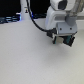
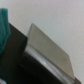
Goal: Open the kcup holder, insert the kcup into the holder, and close the kcup holder
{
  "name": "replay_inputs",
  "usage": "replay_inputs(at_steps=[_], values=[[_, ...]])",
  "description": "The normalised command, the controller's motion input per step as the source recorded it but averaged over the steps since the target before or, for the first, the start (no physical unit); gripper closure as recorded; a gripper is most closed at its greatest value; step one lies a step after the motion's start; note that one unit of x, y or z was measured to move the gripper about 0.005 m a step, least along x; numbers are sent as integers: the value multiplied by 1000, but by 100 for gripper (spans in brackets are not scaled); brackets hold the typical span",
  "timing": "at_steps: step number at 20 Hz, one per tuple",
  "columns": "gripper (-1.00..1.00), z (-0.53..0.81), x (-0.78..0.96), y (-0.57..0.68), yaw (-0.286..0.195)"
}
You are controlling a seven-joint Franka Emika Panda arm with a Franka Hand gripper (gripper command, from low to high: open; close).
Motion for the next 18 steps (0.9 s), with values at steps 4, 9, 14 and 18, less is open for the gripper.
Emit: replay_inputs(at_steps=[4,9,14,18], values=[[-100,23,-453,545,88],[-100,19,-649,508,80],[-100,20,-773,565,44],[-100,14,-827,537,42]])
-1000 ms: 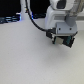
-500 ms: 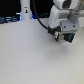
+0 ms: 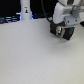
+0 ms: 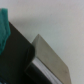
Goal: Open the kcup holder, insert the kcup into the holder, and close the kcup holder
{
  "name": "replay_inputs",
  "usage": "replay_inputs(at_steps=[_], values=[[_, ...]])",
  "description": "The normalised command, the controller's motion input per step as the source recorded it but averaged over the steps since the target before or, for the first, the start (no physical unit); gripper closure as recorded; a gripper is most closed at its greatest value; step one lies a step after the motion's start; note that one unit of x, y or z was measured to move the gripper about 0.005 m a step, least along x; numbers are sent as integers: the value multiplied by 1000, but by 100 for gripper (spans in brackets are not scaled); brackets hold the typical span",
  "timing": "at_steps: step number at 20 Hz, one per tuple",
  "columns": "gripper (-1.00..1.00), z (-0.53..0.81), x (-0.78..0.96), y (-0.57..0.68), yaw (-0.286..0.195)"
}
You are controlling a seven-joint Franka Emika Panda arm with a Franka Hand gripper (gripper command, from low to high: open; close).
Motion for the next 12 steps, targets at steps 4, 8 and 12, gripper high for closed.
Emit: replay_inputs(at_steps=[4,8,12], values=[[-100,5,-777,412,81],[-100,3,-719,430,82],[-100,149,-508,480,61]])
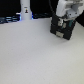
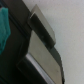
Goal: Open the kcup holder, insert the kcup into the holder, and close the kcup holder
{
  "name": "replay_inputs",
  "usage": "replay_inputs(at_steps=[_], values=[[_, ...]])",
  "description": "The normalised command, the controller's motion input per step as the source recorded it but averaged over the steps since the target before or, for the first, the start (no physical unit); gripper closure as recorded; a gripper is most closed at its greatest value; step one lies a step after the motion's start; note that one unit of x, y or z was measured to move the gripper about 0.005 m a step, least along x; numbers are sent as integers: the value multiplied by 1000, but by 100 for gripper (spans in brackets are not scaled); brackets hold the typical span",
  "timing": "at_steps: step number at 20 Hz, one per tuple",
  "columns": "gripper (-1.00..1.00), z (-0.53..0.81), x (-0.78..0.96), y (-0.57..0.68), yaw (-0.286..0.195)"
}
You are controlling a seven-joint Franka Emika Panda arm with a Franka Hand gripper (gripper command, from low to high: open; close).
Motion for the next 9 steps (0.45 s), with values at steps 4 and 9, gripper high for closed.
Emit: replay_inputs(at_steps=[4,9], values=[[-100,907,241,159,22],[-100,843,217,92,-10]])
